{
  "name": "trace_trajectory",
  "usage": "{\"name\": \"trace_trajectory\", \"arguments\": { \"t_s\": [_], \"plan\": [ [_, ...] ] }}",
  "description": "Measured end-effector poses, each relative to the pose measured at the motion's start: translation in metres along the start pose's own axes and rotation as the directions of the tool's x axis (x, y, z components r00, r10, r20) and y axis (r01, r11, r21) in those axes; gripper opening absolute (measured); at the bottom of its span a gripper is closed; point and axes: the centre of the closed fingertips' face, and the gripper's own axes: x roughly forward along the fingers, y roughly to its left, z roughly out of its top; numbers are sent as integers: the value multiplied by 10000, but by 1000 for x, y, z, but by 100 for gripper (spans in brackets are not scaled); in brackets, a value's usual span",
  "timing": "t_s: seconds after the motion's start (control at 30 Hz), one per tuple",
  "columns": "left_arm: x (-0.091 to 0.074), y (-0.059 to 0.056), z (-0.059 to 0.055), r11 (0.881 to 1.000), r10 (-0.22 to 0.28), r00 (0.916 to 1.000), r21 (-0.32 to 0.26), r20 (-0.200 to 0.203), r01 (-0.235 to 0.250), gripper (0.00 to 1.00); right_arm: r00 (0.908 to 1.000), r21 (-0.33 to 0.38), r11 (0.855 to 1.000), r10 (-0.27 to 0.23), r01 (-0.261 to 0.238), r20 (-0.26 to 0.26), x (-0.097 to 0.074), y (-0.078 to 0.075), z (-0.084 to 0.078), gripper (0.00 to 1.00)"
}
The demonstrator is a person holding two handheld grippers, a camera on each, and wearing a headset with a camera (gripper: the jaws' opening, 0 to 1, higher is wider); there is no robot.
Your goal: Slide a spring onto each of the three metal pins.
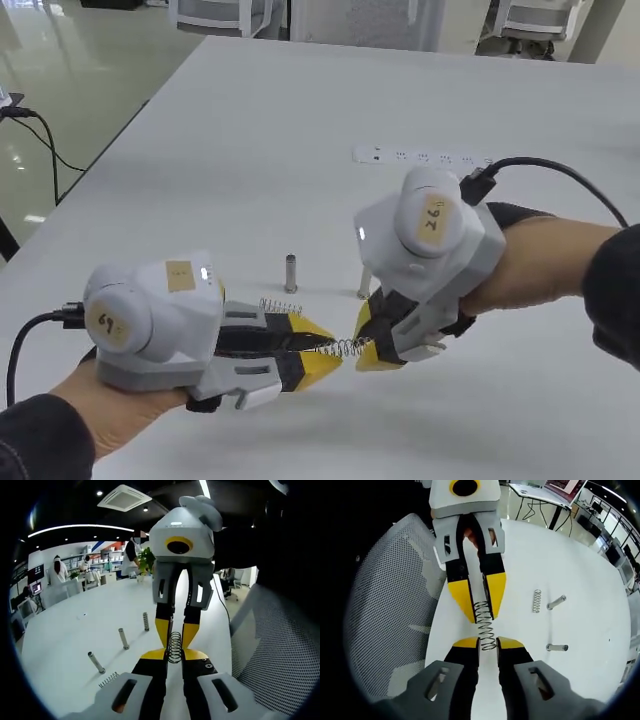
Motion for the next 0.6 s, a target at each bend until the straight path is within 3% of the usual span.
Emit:
{"name": "trace_trajectory", "arguments": {
  "t_s": [0.23, 0.6],
  "plan": [
    [-1, -2, 8, 9999, -92, 9995, -134, 299, 97, 7, 10000, 16, 10000, 15, -15, 10, 1, 1, -3, 15],
    [2, 0, -2, 10000, 61, 9999, 19, -106, -61, 7, 9993, 113, 9998, -162, 158, 340, -9, -1, 5, 13]
  ]
}}
